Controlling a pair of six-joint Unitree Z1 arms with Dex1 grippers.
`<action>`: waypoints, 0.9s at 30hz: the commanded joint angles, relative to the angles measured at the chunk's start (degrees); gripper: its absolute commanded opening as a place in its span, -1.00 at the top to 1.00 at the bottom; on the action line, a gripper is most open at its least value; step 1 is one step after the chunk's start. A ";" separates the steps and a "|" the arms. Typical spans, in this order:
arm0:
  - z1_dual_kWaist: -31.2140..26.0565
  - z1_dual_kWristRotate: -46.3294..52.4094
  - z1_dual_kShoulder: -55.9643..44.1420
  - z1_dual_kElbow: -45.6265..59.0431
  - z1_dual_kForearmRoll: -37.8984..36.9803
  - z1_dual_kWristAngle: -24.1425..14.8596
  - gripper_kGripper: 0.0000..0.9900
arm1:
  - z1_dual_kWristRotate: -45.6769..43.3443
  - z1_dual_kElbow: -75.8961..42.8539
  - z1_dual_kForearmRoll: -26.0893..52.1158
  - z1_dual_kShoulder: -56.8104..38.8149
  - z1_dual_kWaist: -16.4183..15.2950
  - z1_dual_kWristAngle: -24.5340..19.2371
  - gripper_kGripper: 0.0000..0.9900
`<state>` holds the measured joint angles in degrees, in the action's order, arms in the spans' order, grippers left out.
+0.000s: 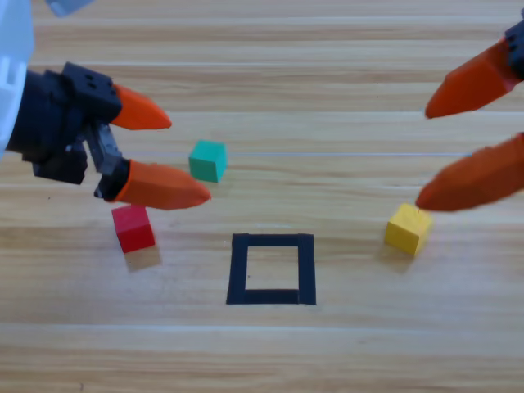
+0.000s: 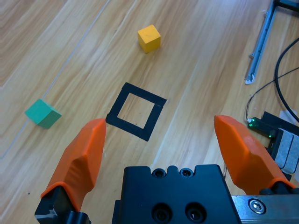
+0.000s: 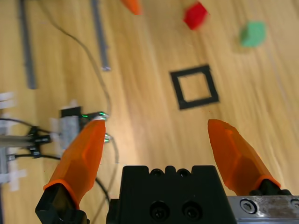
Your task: Stack the blocks in the rectangular block: red at the bottom, yellow in the middle, green on top
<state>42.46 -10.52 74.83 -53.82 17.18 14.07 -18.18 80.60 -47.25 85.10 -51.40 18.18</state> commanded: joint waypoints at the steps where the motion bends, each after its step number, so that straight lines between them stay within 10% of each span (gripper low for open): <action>1: 1.31 3.75 0.40 -5.60 5.85 -6.51 -1.00 | 4.47 1.05 -0.83 12.90 -0.90 -14.67 -0.96; 12: -10.82 24.40 22.90 -32.67 29.05 -19.43 -1.00 | 9.12 9.92 -0.83 23.36 3.58 -20.82 -1.00; 27: -10.82 46.90 31.43 -22.30 29.40 -23.91 -1.00 | 11.15 9.66 -4.17 32.67 6.66 -24.95 -0.99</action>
<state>32.50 33.03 100.65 -78.24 46.44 -9.40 -7.34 91.95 -50.10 112.46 -46.02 -4.51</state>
